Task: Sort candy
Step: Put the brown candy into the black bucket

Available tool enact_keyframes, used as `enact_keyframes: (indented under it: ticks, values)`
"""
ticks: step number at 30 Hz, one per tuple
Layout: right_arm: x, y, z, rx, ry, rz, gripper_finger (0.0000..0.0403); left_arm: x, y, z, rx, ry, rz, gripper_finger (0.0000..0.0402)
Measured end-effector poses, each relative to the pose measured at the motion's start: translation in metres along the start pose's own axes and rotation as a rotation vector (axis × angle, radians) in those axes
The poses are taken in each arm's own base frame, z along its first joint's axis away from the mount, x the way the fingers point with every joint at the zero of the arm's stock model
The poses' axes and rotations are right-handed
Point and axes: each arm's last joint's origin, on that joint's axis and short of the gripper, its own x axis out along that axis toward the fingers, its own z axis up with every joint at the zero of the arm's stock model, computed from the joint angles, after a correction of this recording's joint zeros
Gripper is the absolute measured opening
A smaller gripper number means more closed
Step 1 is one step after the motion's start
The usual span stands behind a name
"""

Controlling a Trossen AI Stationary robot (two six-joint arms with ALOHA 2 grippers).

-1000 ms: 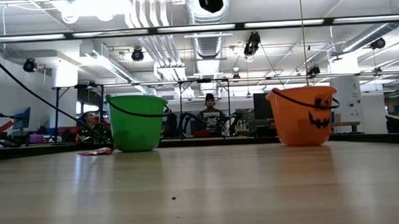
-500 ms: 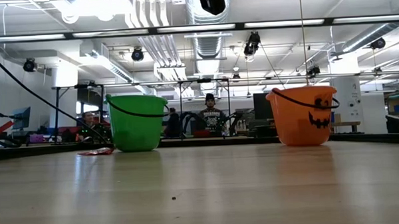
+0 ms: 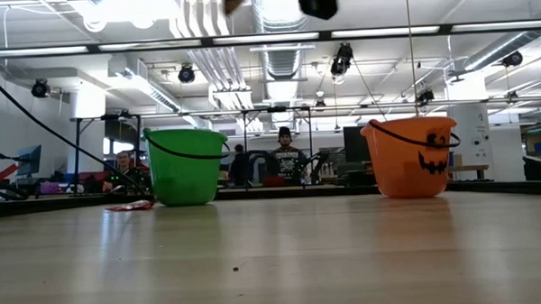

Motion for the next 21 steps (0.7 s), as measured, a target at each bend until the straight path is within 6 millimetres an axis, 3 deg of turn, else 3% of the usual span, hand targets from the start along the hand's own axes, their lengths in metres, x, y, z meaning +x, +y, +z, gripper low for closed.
enact_keyframes:
  ticks: [8, 21]
  values:
    - [-0.040, 0.011, -0.037, 0.005, 0.232, -0.135, 0.0021, 0.000, 0.004, -0.005, 0.043, 0.046, 0.030, 0.0109]
    - [-0.072, 0.028, -0.090, 0.095, 0.447, -0.321, 0.0021, -0.001, 0.008, -0.009, 0.107, 0.089, 0.065, 0.0116]
